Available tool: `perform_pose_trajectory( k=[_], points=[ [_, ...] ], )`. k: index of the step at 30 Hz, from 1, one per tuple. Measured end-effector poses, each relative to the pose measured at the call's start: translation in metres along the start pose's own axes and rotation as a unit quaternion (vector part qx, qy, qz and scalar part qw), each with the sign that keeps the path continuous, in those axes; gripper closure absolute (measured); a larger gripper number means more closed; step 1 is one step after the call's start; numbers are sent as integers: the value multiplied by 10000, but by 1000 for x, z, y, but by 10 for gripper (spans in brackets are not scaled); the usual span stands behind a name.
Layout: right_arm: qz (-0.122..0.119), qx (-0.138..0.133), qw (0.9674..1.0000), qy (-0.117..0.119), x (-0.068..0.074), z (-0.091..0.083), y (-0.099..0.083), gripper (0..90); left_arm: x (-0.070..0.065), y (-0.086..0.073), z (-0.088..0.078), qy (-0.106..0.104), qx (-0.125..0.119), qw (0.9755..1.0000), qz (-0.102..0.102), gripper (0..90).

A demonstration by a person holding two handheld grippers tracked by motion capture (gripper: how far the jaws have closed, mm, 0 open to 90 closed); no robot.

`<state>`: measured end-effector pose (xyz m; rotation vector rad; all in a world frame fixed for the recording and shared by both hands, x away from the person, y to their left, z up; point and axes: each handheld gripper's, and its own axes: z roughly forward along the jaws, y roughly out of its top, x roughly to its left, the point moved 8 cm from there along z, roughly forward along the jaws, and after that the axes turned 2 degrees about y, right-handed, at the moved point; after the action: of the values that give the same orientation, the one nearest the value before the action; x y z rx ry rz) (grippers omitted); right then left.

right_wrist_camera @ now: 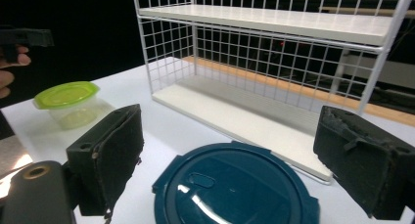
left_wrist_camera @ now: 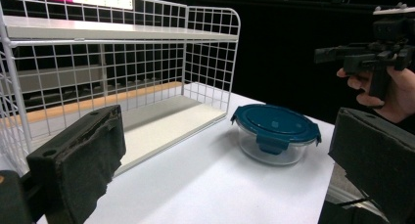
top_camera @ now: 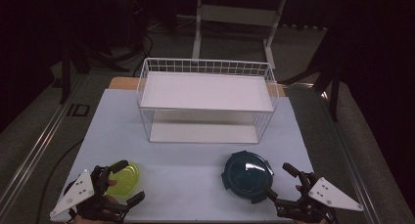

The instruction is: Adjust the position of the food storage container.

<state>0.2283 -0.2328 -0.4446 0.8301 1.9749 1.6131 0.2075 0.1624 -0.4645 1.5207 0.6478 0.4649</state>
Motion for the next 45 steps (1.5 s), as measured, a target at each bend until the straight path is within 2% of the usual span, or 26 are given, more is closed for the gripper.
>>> perform_pose_trajectory(
  k=[6, 10, 15, 16, 18, 19, 20, 22, 23, 24, 26, 27, 28, 30, 31, 32, 33, 34, 36, 38, 45],
  points=[
    [48, 107, 9999, 5, 1, 1, 5, 110, -5, 0, 2, -64, -9, 10000, 59, 0],
    [-191, 285, 9994, -64, -4, -2, 5, 111, -6, 0, 3, -86, -5, 10000, 48, 0],
    [-228, 410, 9988, -158, -12, -5, 0, 110, -7, 0, 3, -111, -29, 9999, 40, 0],
    [-144, 574, 9982, -122, -16, -6, -6, 162, -7, 0, 3, -119, -27, 9999, 40, 0],
    [-101, 726, 9973, -40, -20, -8, -13, 264, -10, 1, 4, -142, -18, 9999, 76, 0],
    [-101, 726, 9973, -40, -20, -8, -13, 264, -10, 1, 4, -142, -18, 9999, 76, 0],
    [-42, 847, 9964, 24, -25, -9, -20, 344, -11, 1, 5, -158, -4, 9998, 92, 0],
    [85, 938, 9955, 43, -30, -11, -27, 400, -13, 0, 6, -169, 1, 9998, 130, 0],
    [151, 993, 9949, 59, -33, -12, -31, 401, -13, 0, 6, -169, 1, 9998, 130, 0],
    [177, 1063, 9942, -1, -36, -13, -36, 419, -13, 0, 7, -188, 6, 9997, 127, 0],
    [212, 1169, 9929, 18, -39, -15, -44, 517, -14, 0, 7, -198, 14, 9997, 117, 0],
    [234, 1244, 9920, 1, -41, -15, -49, 529, -14, 0, 7, -198, 14, 9997, 117, 0],
    [258, 1324, 9909, 31, -42, -15, -55, 591, -14, 0, 7, -206, 16, 9997, 102, 0],
    [312, 1477, 9885, 76, -43, -15, -65, 640, -14, 0, 8, -209, 17, 9997, 101, 0],
    [312, 1477, 9885, 76, -43, -15, -65, 640, -14, 0, 8, -209, 17, 9997, 101, 0],
    [377, 1609, 9860, 209, -43, -15, -75, 732, -14, -1, 8, -218, 20, 9997, 104, 0],
    [377, 1609, 9860, 209, -43, -15, -75, 732, -14, -1, 8, -218, 20, 9997, 104, 0],
    [421, 1707, 9840, 286, -42, -15, -82, 816, -14, -1, 8, -218, 36, 9997, 106, 0],
    [398, 1826, 9816, 378, -40, -14, -89, 894, -14, -1, 9, -224, 37, 9997, 103, 0],
    [296, 1962, 9788, 500, -36, -12, -94, 898, -14, -2, 9, -229, 45, 9997, 108, 0],
    [261, 2002, 9766, 738, -30, -8, -97, 900, -14, -2, 9, -237, 58, 9997, 96, 0]
  ],
)
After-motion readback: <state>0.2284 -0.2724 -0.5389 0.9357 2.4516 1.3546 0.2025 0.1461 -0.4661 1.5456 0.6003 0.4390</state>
